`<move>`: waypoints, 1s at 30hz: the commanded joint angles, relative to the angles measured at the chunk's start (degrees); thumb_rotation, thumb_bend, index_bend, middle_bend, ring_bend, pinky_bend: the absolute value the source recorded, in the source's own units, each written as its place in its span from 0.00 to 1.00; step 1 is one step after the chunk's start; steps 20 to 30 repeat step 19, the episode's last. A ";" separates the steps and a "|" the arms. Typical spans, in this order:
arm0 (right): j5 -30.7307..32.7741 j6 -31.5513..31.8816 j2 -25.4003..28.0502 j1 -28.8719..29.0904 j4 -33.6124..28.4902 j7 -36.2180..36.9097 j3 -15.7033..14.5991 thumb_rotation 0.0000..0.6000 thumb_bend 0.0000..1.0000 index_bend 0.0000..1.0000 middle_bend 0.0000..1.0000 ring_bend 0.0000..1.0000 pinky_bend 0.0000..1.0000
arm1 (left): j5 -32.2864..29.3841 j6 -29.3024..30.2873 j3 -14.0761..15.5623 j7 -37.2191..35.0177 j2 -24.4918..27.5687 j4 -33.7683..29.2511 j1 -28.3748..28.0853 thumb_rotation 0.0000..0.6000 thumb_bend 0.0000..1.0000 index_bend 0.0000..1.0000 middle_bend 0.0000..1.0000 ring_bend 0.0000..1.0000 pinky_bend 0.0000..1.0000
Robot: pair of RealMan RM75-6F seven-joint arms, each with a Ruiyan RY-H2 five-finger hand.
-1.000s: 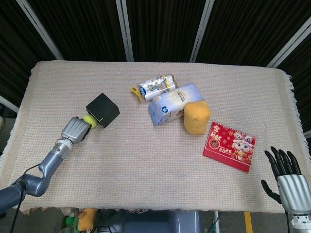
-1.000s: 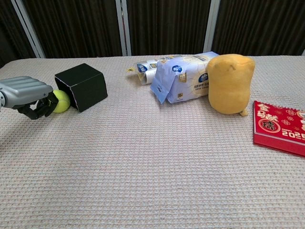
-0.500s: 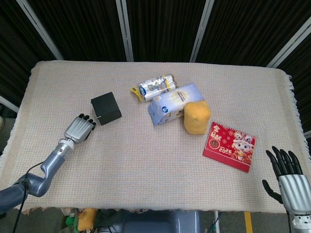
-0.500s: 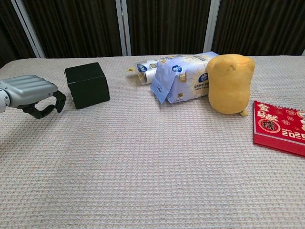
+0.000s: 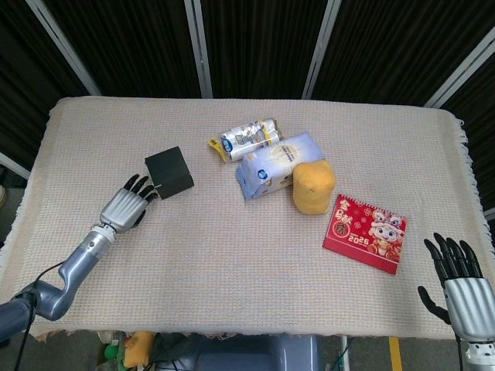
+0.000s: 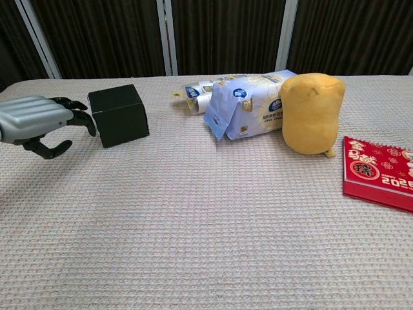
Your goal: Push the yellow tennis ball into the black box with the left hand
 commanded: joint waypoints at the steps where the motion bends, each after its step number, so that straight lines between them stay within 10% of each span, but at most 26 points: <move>1: -0.20 0.05 -0.06 -0.05 -0.01 -0.18 -0.10 1.00 0.35 0.00 0.00 0.00 0.00 | 5.12 10.05 3.79 -0.53 7.87 -10.15 5.74 1.00 0.45 0.22 0.21 0.05 0.08; 8: -0.83 -0.32 -0.85 0.04 -0.21 -1.94 -0.36 1.00 0.35 0.00 0.00 0.00 0.00 | 10.42 31.57 10.06 -2.79 17.34 -23.16 20.58 1.00 0.15 0.12 0.19 0.05 0.09; 14: -0.57 -1.41 -1.89 0.86 -0.02 -3.30 0.18 1.00 0.35 0.00 0.00 0.00 0.00 | 14.99 41.72 12.18 -1.67 18.66 -24.99 27.83 1.00 0.09 0.05 0.14 0.04 0.08; 30: -1.04 -1.66 -2.05 1.19 0.32 -2.60 0.03 1.00 0.35 0.00 0.00 0.00 0.00 | 17.43 42.11 11.93 -0.93 17.30 -22.85 28.72 1.00 0.07 0.02 0.08 0.03 0.08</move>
